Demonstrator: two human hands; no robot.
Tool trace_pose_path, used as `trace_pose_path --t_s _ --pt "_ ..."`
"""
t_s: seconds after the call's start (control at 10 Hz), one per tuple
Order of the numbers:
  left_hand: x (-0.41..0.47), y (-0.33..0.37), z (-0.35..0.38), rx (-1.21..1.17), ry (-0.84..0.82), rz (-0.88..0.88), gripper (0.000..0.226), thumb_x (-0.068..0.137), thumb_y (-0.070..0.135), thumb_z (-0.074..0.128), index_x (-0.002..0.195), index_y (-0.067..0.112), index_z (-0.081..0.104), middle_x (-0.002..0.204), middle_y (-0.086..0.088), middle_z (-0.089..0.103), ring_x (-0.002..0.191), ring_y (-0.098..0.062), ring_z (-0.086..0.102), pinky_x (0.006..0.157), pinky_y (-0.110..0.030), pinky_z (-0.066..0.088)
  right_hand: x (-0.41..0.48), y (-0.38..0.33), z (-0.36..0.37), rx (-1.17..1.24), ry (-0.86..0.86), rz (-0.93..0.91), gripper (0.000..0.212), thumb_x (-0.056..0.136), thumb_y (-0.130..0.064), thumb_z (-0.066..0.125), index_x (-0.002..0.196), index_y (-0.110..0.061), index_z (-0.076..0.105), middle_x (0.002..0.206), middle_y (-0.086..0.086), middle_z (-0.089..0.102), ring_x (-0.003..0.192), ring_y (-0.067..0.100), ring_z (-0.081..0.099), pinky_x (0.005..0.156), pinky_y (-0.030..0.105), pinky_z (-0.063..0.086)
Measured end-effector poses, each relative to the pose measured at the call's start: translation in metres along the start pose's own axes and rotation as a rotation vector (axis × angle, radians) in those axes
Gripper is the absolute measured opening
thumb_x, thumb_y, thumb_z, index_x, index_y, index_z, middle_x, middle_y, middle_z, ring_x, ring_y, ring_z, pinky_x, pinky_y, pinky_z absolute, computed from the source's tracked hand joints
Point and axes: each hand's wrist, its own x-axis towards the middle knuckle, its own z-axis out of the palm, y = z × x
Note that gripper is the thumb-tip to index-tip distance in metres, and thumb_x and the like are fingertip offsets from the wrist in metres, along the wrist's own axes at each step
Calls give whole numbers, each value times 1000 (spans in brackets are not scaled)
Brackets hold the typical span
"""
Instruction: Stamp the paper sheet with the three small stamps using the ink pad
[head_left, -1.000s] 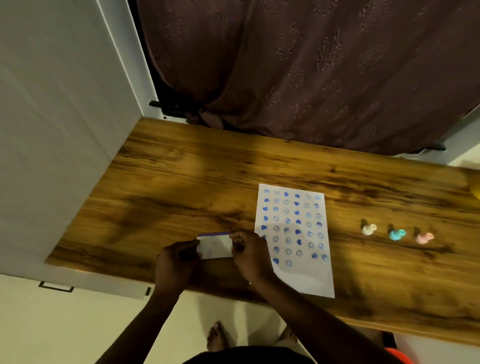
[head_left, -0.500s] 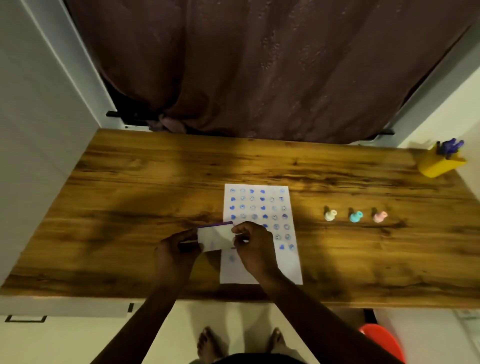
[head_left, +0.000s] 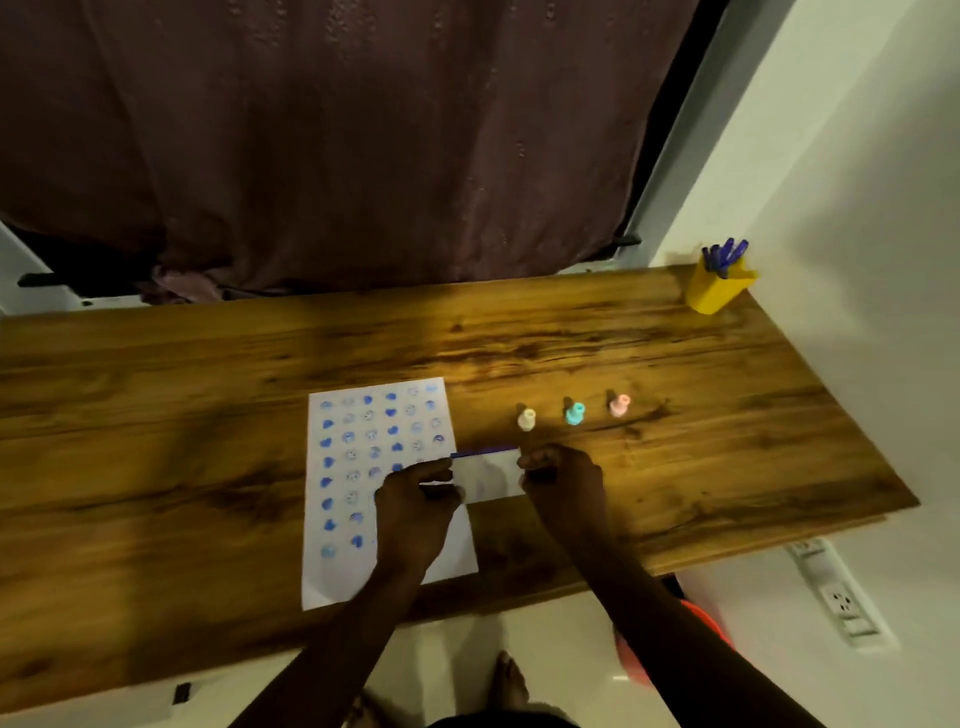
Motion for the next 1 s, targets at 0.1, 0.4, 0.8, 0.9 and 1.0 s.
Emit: trace_pose_path --t_s 0.1,0.4,0.8,0.9,1.0 --pt "1 1 38 45 -48 -43 35 77 13 86 87 40 68 90 25 70 85 9 69 92 -29 55 13 24 -24 5 -4 51 17 84 -1 72 91 -16 75 93 -7 77 91 7 71 89 29 57" --pt "-2 -3 108 326 -101 -2 25 82 36 80 104 33 68 111 8 76 102 -15 72 98 -32 51 38 80 -56 -44 -68 156 17 84 -9 73 80 -25 74 82 -17 70 74 -4 60 72 18 45" --pt "5 6 114 232 -222 -174 15 88 20 76 98 27 68 100 6 73 103 -23 72 86 -25 51 49 86 -61 -68 -131 157 10 85 -8 74 94 -7 70 96 5 73 93 20 69 89 37 56" --pt "9 13 99 213 -142 -124 14 77 21 81 77 30 70 67 20 61 76 -20 71 59 -18 48 49 80 -63 -120 -118 127 8 82 -7 75 87 -10 69 88 1 72 89 19 70 76 26 51" --pt "25 25 83 138 -19 -47 16 82 25 80 97 19 77 77 18 67 78 -6 66 70 -19 50 50 64 -62 -110 -59 -27 11 82 -10 75 91 -13 69 89 -3 73 86 13 68 74 24 50"
